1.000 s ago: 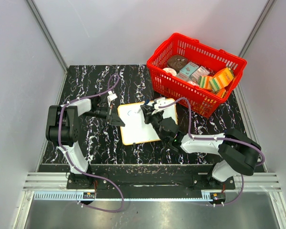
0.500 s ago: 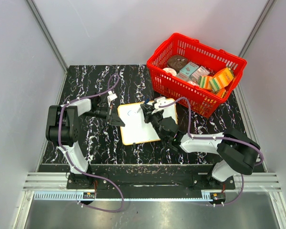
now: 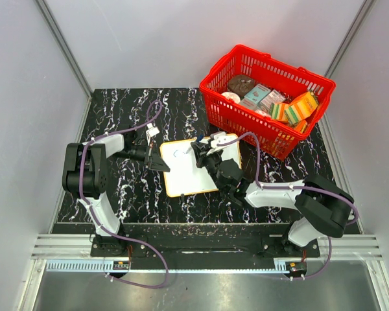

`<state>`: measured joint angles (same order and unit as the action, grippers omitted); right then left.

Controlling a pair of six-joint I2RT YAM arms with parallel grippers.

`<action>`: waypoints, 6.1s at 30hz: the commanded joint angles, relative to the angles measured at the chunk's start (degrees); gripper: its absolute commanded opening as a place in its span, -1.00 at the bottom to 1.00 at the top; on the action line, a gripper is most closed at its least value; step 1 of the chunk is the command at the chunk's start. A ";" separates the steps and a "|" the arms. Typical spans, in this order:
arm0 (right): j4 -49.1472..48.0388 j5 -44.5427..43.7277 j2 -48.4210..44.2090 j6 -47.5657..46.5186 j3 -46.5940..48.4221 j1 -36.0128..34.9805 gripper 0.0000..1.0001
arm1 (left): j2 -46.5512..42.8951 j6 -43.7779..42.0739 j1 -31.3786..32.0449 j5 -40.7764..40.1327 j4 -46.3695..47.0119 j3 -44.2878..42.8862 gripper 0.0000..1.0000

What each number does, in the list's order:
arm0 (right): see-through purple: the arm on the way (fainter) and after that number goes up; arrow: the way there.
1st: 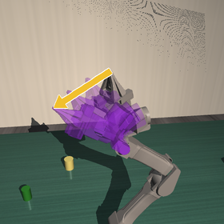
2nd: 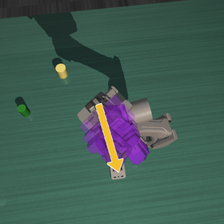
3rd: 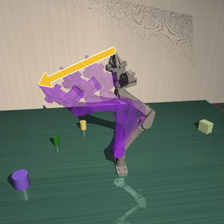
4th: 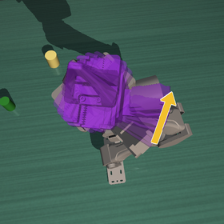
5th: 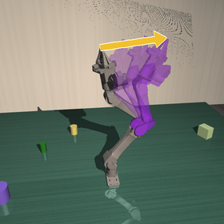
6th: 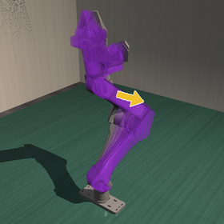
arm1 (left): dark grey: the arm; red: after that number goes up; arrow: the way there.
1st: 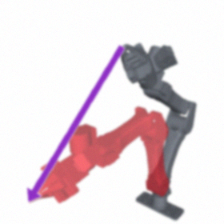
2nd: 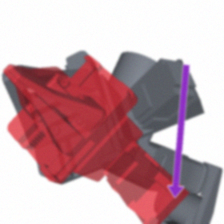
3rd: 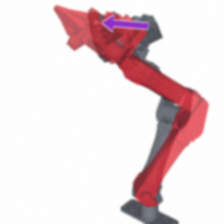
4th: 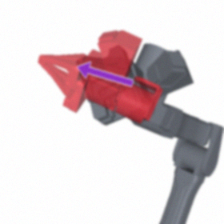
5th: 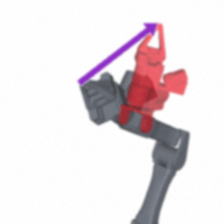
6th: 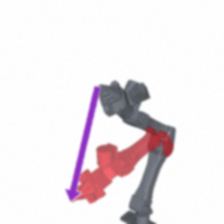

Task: Write a sentence on the whiteboard

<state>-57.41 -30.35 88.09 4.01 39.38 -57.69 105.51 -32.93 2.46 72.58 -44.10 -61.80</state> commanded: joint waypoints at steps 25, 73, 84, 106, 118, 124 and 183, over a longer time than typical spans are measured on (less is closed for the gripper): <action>-0.07 -3.93 -1.26 -0.14 0.17 0.83 -1.00 | 0.92 -2.67 0.62 -7.62 0.24 -0.43 -1.00; 1.69 -0.06 -4.60 2.23 -3.87 1.44 -1.00 | 1.45 -3.02 0.62 -7.45 -0.46 -0.87 -1.00; -1.83 0.20 -9.78 0.91 -5.27 1.44 -1.00 | 1.36 -3.11 0.62 -7.54 -0.46 -0.87 -1.00; 1.86 7.50 -12.86 6.89 -5.18 6.45 -1.00 | 1.19 -3.20 0.62 -7.45 -0.46 -0.78 -1.00; 3.18 8.46 -13.83 5.31 -5.19 6.63 -1.00 | 1.18 -3.11 0.62 -7.36 -0.46 -0.78 -1.00; 3.53 8.81 -13.65 4.78 -4.75 6.63 -1.00 | 1.36 -3.11 0.62 -7.45 -0.46 -0.78 -1.00; 3.71 8.02 -4.77 4.95 -1.76 6.63 -1.00 | 1.27 -3.11 0.62 -7.45 -0.46 -0.87 -1.00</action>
<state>-52.58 -21.54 83.35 8.56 37.08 -51.37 105.89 -33.41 2.46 72.64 -44.60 -61.91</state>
